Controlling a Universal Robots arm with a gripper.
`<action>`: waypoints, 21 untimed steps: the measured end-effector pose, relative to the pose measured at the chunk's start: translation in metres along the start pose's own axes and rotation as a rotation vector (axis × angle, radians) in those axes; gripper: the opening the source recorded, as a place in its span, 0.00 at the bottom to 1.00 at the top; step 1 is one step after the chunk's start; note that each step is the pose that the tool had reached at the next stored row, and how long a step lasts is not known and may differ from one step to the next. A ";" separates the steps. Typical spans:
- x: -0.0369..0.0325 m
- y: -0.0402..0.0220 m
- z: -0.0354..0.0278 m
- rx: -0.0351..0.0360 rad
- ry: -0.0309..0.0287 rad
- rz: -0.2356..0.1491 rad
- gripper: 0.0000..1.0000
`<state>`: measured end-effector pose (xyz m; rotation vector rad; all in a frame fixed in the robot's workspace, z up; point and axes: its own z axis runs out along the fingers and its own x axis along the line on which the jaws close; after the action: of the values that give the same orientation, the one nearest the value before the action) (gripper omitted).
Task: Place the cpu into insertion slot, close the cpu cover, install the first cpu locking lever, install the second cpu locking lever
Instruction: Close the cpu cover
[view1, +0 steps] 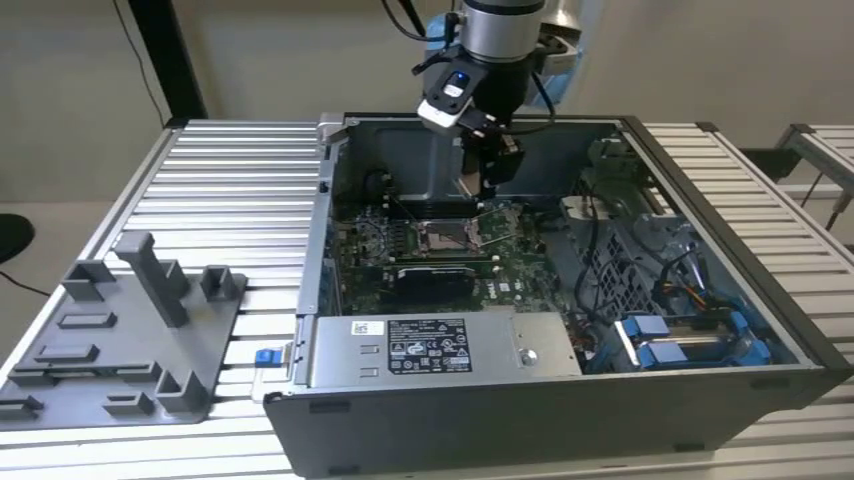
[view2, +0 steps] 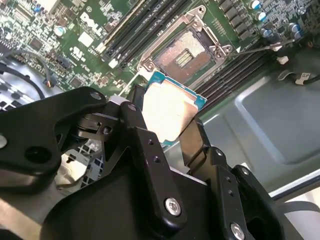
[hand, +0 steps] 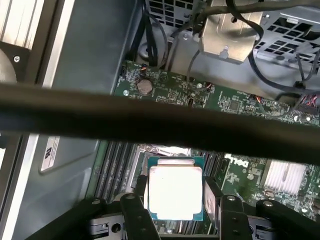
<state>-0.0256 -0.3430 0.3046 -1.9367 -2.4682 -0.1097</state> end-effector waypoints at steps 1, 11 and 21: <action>0.0000 -0.0001 0.0000 0.0010 -0.0001 0.011 0.00; 0.0010 -0.0025 0.0022 0.0105 -0.0011 0.084 0.00; 0.0025 -0.0056 0.0037 0.0267 0.0092 0.127 0.00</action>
<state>-0.0315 -0.3417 0.3008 -2.0699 -2.3210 -0.0845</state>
